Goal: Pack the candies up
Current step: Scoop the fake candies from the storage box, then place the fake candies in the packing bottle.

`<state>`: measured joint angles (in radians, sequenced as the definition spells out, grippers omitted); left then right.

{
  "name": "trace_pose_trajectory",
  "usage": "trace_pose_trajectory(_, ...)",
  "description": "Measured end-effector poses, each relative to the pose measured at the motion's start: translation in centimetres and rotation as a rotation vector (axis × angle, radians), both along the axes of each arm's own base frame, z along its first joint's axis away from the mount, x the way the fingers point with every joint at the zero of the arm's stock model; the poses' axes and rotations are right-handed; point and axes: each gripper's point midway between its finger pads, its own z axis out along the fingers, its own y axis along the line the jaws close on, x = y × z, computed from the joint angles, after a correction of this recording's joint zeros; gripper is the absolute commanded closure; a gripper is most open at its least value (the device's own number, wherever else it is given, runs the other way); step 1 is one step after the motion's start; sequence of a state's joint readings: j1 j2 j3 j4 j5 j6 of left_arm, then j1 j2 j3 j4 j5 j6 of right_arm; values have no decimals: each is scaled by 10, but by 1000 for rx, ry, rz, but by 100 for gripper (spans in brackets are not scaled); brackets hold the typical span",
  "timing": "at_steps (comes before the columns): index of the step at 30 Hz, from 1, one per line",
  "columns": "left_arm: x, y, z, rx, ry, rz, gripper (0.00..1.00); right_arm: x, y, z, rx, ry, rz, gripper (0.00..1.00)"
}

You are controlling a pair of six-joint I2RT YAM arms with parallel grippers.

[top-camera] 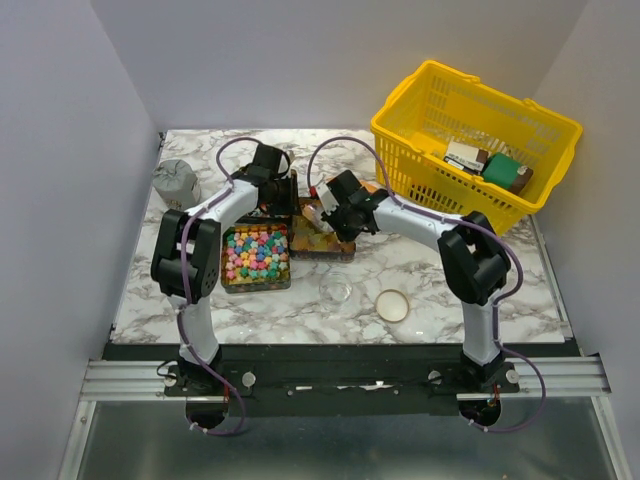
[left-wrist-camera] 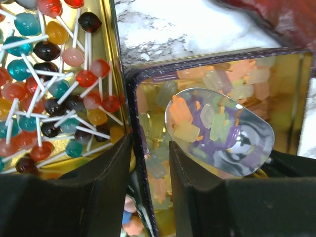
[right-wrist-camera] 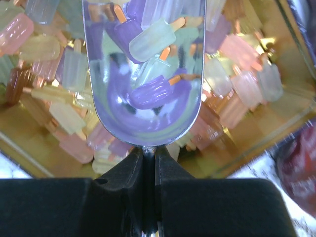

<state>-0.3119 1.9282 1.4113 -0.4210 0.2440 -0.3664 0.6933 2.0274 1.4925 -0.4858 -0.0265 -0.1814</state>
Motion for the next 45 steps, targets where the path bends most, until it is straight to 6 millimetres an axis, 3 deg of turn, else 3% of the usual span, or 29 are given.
trace_pose_trajectory(10,-4,-2,50,-52,-91,11,45,4,-5,41,45,-83,-46,99)
trace_pose_trajectory(19,-28,20,68,-33,-161,75,40,-23,-29,77,63,-88,-95,99)
trace_pose_trajectory(25,-39,41,68,-9,-222,142,39,-70,-54,97,54,-41,-115,99)
trace_pose_trajectory(32,-44,53,50,27,-215,181,39,-143,-51,110,30,60,-69,99)
trace_pose_trajectory(37,-42,52,52,23,-229,183,39,-188,-61,113,8,151,-73,99)
trace_pose_trajectory(45,-42,52,50,18,-226,188,39,-235,-77,103,-97,294,-72,99)
